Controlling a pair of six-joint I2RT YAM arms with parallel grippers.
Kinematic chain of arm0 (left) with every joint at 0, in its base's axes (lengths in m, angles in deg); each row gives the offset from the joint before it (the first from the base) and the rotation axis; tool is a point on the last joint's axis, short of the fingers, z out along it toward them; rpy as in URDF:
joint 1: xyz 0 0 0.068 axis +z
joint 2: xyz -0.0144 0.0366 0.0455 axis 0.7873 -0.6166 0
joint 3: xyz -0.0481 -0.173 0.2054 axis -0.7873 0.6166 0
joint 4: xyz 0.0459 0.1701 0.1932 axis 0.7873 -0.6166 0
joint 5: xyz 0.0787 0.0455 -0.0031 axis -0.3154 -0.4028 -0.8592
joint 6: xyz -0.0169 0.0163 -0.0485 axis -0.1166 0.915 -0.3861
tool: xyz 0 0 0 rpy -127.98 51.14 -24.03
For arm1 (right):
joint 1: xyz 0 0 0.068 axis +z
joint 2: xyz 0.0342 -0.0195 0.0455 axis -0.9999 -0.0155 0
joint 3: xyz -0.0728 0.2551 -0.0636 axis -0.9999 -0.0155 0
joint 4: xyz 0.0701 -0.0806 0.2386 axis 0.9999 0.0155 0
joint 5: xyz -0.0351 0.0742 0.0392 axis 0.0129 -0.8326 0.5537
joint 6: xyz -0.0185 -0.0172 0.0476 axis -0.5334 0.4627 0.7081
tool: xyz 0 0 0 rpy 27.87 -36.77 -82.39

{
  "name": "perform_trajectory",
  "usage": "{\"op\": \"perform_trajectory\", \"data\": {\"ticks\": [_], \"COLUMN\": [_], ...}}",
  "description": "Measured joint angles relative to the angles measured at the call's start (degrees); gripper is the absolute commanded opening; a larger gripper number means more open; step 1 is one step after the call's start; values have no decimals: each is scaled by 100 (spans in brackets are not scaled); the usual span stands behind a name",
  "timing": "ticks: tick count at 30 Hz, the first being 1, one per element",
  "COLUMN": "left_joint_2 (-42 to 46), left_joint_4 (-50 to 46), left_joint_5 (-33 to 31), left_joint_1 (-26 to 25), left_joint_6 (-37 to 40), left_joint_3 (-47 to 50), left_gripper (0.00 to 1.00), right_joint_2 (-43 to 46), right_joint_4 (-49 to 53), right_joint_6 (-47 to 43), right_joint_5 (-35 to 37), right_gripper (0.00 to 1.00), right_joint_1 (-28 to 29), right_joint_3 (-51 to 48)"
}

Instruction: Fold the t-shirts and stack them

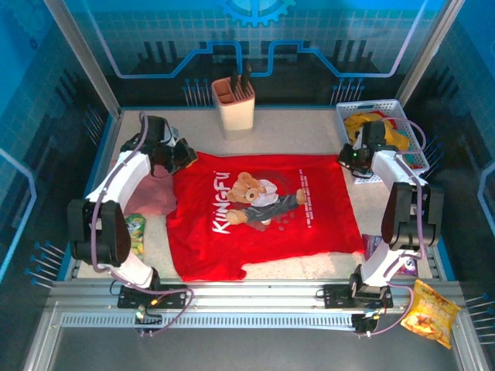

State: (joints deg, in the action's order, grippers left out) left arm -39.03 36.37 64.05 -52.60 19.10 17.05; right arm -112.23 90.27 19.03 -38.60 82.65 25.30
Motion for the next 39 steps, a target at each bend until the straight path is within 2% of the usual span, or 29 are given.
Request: {"op": "perform_trajectory", "data": {"ticks": [6,24,26,31,33,35,36,39], "left_joint_2": [505,1062,1036,824,671,516,433,168], "left_joint_4": [-240,-649,-649,-640,-643,-645,-647,-734], "left_joint_5": [87,234,236,236,225,188,157,-37], "left_joint_1": [4,109,133,208,271,343,385,483], "left_joint_6": [-7,-127,-125,-70,70,170,208,361], "left_joint_3": [400,1250,1344,1513,1563,1565,1561,1469], "left_gripper": [0,2,3,12,25,41,45,47], "right_joint_2": [-26,-299,-299,-299,-299,-299,-293,-236], "right_joint_4": [365,1075,1078,1106,1099,1108,1110,1119], "right_joint_6": [-85,-153,-153,-170,-160,-181,-162,-188], "right_joint_5": [216,603,603,605,605,605,603,605], "right_gripper": [0,0,3,21,37,46,54,65], "right_joint_1": [0,2,4,17,31,42,42,46], "right_joint_3": [2,129,129,127,107,85,70,26]}}
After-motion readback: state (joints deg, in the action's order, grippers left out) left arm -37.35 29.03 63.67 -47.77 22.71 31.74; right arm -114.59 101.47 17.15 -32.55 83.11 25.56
